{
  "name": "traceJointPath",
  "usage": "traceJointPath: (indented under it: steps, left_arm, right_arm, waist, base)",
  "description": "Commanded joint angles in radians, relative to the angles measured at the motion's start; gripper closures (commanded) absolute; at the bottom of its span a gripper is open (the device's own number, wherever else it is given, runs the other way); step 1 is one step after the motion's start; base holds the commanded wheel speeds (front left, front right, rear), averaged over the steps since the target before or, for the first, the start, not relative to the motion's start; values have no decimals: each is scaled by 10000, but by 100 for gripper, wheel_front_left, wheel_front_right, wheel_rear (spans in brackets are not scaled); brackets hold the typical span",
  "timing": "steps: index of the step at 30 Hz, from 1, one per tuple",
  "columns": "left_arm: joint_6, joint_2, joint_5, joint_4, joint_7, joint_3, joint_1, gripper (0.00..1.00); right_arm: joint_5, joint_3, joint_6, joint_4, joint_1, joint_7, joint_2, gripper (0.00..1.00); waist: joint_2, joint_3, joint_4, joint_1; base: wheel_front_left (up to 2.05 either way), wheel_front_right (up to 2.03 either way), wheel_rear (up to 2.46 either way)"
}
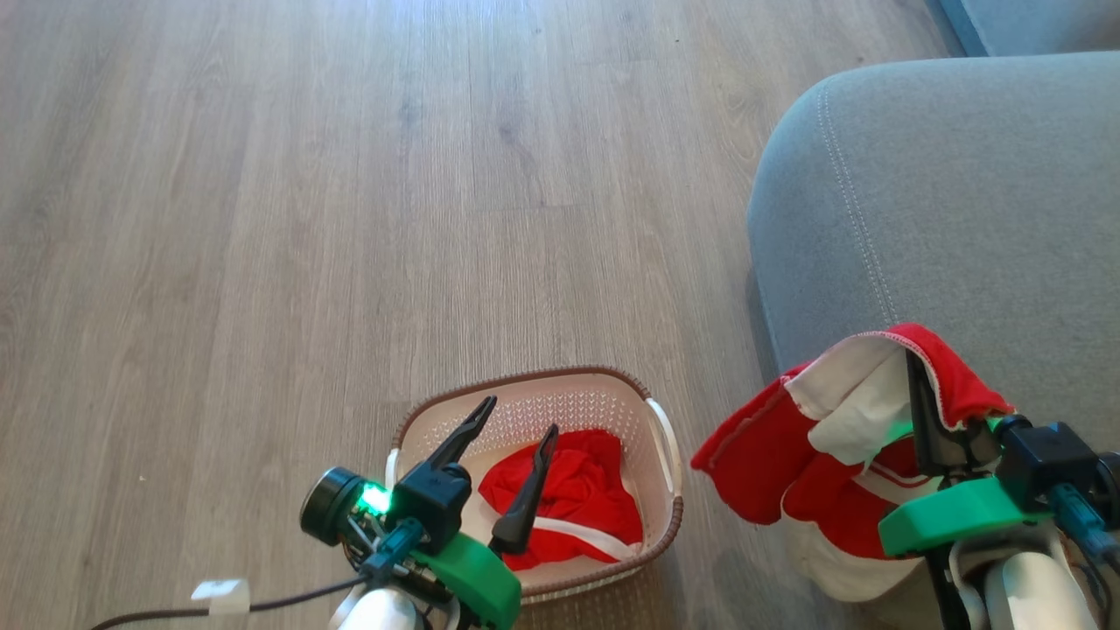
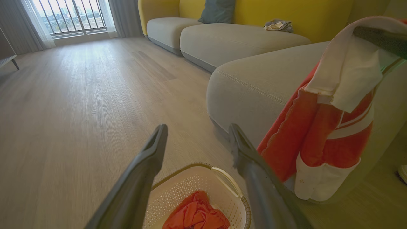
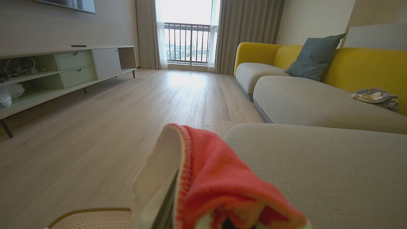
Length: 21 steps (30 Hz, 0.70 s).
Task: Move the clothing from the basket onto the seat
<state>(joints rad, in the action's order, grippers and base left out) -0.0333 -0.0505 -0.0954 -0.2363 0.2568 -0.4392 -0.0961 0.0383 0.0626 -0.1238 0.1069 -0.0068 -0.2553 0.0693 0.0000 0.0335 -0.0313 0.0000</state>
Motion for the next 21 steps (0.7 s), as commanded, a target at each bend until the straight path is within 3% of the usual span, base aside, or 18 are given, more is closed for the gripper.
traceJointPath:
  steps: [1, 10, 21]
  left_arm:
    - [-12, 3, 75, 287, 49, 355, -184, 0]
    - [-69, 3, 168, 338, 49, 450, -353, 0]
    - [-180, 3, 432, 438, 49, 456, -845, 0]
  right_arm:
    - [37, -210, -69, -363, -320, -65, 53, 100]
    - [33, -212, -69, -617, -556, -65, 86, 100]
    - [-174, -271, -69, -958, -881, -65, 94, 100]
  waist:
    - [0, 15, -16, 0]
    - [0, 353, -586, 0]
    - [0, 1097, -2208, 0]
  base:
    - [0, 0, 0]
    - [0, 0, 0]
    - [0, 0, 0]
